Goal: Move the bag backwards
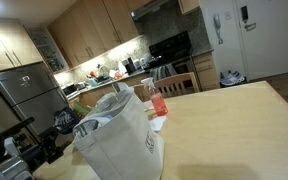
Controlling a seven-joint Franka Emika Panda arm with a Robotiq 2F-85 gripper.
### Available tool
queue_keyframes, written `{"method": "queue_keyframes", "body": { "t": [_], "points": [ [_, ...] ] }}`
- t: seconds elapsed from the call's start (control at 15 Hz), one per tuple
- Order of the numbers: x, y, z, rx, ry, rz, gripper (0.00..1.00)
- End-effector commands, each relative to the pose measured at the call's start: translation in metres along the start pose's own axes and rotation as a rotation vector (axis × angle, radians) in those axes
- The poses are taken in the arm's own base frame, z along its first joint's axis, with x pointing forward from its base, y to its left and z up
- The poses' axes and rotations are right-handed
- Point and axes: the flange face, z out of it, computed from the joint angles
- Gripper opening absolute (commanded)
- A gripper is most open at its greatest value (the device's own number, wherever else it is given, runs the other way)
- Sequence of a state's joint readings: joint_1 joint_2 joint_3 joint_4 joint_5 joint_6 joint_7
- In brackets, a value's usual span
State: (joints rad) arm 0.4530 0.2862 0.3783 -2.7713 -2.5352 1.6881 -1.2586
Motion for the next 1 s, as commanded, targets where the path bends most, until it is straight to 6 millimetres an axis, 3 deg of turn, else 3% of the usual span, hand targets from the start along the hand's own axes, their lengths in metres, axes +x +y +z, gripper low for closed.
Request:
{"method": "queue_keyframes", "body": {
  "t": [0.0, 0.27, 0.53, 0.6, 0.67, 0.93],
  "points": [
    [-0.026, -0.031, 0.000, 0.091, -0.038, 0.045, 1.00],
    [-0.029, -0.054, 0.011, 0.194, -0.011, 0.100, 1.00],
    [-0.014, -0.070, 0.019, 0.307, 0.054, 0.162, 1.00],
    [-0.008, -0.071, 0.021, 0.334, 0.082, 0.168, 1.00],
    [-0.018, -0.061, 0.021, 0.278, 0.055, 0.132, 1.00],
    [-0.011, -0.066, 0.024, 0.307, 0.080, 0.143, 1.00]
  ]
}}
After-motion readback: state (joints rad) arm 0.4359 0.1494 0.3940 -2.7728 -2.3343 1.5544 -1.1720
